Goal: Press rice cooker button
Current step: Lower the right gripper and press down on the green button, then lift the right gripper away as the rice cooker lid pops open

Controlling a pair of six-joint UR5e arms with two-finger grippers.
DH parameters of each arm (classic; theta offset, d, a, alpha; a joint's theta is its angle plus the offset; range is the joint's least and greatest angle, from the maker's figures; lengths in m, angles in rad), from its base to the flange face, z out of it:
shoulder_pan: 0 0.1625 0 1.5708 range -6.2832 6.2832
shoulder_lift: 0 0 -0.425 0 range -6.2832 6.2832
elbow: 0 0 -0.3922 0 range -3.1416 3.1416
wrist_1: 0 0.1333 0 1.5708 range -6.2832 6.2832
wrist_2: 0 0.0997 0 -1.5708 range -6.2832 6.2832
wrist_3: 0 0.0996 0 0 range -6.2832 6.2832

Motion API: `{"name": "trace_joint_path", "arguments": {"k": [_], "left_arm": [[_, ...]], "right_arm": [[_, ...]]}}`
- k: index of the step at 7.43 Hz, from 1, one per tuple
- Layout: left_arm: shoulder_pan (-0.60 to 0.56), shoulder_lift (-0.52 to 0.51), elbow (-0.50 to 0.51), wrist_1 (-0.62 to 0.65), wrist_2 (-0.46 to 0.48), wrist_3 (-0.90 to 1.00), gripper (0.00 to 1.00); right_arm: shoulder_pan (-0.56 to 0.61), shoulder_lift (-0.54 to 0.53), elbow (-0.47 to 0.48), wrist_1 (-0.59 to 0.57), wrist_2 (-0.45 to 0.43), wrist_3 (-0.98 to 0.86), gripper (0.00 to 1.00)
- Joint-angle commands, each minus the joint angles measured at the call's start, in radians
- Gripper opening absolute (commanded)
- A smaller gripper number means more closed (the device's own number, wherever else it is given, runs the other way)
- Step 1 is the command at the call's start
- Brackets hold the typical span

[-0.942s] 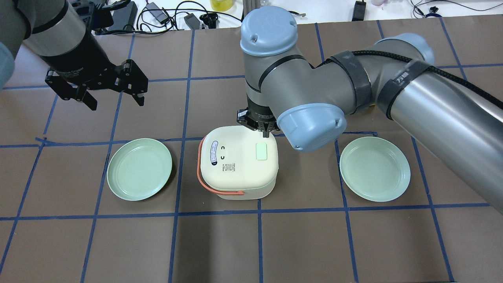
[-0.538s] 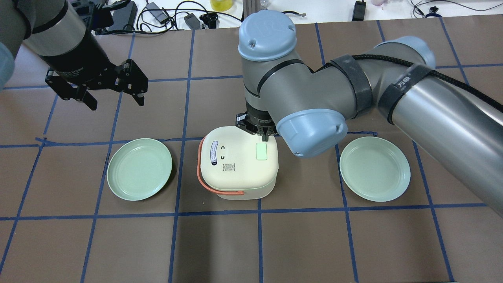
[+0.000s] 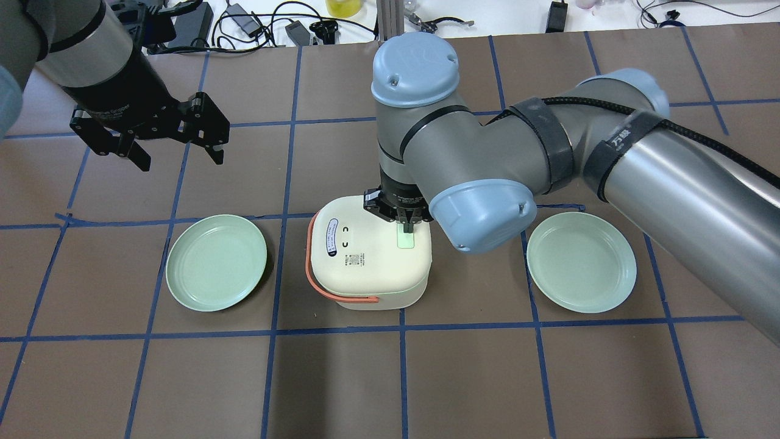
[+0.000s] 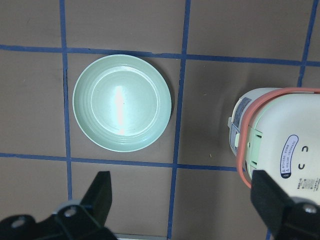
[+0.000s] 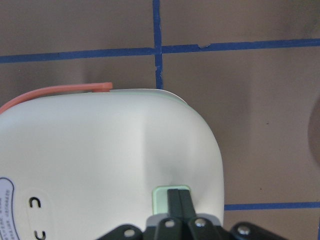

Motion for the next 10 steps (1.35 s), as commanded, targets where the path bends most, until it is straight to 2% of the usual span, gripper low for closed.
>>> {"name": "trace_joint_path", "arguments": {"k": [1,4,5,6,7,9,10], "left_arm": [[0.0,0.0,0.0,0.0,0.0,-0.001,1.0],[0.0,0.0,0.0,0.0,0.0,0.0,1.0],[0.0,0.0,0.0,0.0,0.0,0.0,1.0],[0.0,0.0,0.0,0.0,0.0,-0.001,1.0],[0.0,0.0,0.0,0.0,0.0,0.0,1.0],[0.0,0.0,0.0,0.0,0.0,-0.001,1.0],[0.0,0.0,0.0,0.0,0.0,0.0,1.0]], "right_arm": [[0.001,0.001,0.006,0.001,0.002,-0.003,0.05],[0.001,0.001,0.012,0.0,0.002,-0.006,0.05],[0.001,-0.001,0.008,-0.004,0.0,-0.004,0.15],[0.001,-0.01,-0.007,-0.002,-0.009,0.0,0.91],[-0.002,-0.017,-0.027,-0.001,-0.018,0.0,1.0],[-0.033,-0.028,-0.067,0.003,-0.024,-0.035,1.0],[-0.057,-0.03,-0.096,0.042,-0.055,-0.105,1.0]]}}
